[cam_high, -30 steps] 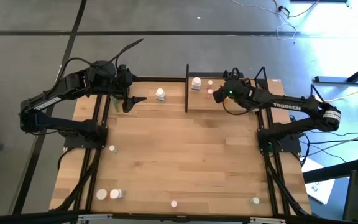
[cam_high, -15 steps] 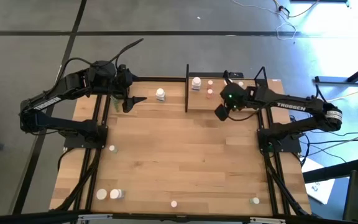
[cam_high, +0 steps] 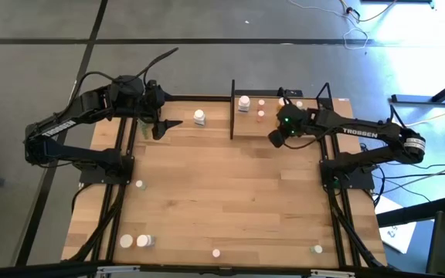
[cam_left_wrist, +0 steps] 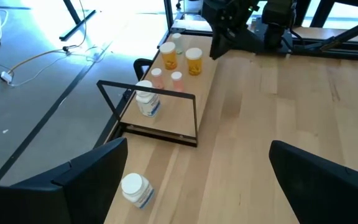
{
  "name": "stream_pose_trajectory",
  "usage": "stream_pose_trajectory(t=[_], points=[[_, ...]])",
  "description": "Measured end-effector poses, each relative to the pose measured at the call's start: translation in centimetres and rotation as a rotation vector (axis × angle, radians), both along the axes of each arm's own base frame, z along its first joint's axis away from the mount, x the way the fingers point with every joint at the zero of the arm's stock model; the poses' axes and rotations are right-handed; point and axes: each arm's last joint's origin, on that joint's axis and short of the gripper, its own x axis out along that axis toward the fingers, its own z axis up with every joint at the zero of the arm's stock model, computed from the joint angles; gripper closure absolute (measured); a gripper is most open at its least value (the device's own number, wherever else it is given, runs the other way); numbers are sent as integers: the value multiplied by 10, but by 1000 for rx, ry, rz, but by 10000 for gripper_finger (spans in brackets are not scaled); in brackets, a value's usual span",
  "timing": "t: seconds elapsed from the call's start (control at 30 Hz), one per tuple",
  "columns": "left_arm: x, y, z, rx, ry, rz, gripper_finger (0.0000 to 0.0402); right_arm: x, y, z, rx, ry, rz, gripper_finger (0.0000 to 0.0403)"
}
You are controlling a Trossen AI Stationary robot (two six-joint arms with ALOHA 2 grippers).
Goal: Pick and place medicine bottles onto shelf by color
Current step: Put the top left orange pill bottle on the shelf
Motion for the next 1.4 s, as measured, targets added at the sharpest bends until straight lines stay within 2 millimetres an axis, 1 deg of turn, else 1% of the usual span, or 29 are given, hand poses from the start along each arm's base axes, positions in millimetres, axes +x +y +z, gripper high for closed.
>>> stream_pose_trajectory(t=[0.07,0.13,0.3,0.47,0.7,0.87,1.03,1.4], points=[[0,0,0,0,0,0,14,-2,-3,0,-15,16,9,381],[0,0,0,0,0,0,14,-3,-5,0,-13,26,41,396],[0,0,0,0,0,0,14,-4,-8,-1,74,-12,97,394],[0,0,0,1,0,0,14,-2,-11,-6,84,7,91,398],[0,0,0,1,0,0,14,6,-19,-25,125,83,75,400],[0,0,0,0,0,0,14,7,-22,-30,81,131,34,398],[0,0,0,0,0,0,14,8,-25,-29,21,143,5,400],[0,0,0,1,0,0,14,6,-27,-28,-48,182,-31,398]])
